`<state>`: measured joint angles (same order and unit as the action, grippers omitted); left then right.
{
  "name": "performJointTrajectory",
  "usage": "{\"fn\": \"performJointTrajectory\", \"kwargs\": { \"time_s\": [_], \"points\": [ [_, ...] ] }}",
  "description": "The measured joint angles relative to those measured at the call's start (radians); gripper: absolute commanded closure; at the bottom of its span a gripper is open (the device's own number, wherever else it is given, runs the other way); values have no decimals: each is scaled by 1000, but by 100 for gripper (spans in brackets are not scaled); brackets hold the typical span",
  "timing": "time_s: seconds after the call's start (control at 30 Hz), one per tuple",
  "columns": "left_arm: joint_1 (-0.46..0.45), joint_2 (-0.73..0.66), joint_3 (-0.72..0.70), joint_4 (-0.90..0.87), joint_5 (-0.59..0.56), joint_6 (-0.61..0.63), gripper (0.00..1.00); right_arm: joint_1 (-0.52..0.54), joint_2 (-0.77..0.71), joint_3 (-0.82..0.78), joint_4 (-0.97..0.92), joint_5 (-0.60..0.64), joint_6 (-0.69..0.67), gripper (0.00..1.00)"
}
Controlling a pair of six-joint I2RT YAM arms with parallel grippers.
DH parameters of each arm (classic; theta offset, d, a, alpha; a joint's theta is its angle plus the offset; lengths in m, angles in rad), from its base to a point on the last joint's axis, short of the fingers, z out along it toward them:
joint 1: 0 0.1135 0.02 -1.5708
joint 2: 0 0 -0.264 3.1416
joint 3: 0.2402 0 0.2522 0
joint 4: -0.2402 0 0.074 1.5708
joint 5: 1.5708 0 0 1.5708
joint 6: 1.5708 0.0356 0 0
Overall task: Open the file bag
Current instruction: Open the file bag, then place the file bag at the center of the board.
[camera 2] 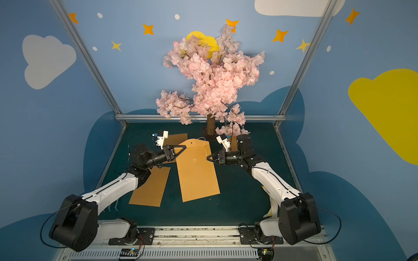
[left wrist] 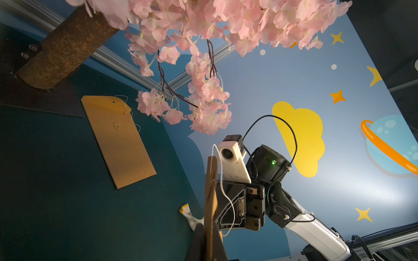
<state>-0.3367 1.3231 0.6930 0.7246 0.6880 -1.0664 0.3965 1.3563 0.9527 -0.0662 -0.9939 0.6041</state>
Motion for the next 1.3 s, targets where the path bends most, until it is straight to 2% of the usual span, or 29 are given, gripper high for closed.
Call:
{"fn": "performJointTrajectory", "kwargs": {
  "time_s": [0.07, 0.17, 0.37, 0.73, 1.03, 1.3],
  "points": [
    [0, 1, -2, -13, 3, 4, 66, 0, -2, -5, 3, -2, -2, 97],
    [-2, 1, -1, -34, 11, 27, 56, -4, -13, -13, -8, 1, -9, 99],
    [-3, -2, -1, -97, 18, 71, 47, -39, -46, -40, -34, 1, -28, 100],
    [14, -53, -1, -238, 8, 169, 42, -120, -25, -84, -93, -9, -73, 100],
    [39, -180, -2, -340, -18, 232, 40, -154, 116, -95, -111, 43, -85, 100],
    [55, -207, -3, -384, -31, 250, 40, -175, 201, -109, -61, 82, -68, 100]
  ]
}}
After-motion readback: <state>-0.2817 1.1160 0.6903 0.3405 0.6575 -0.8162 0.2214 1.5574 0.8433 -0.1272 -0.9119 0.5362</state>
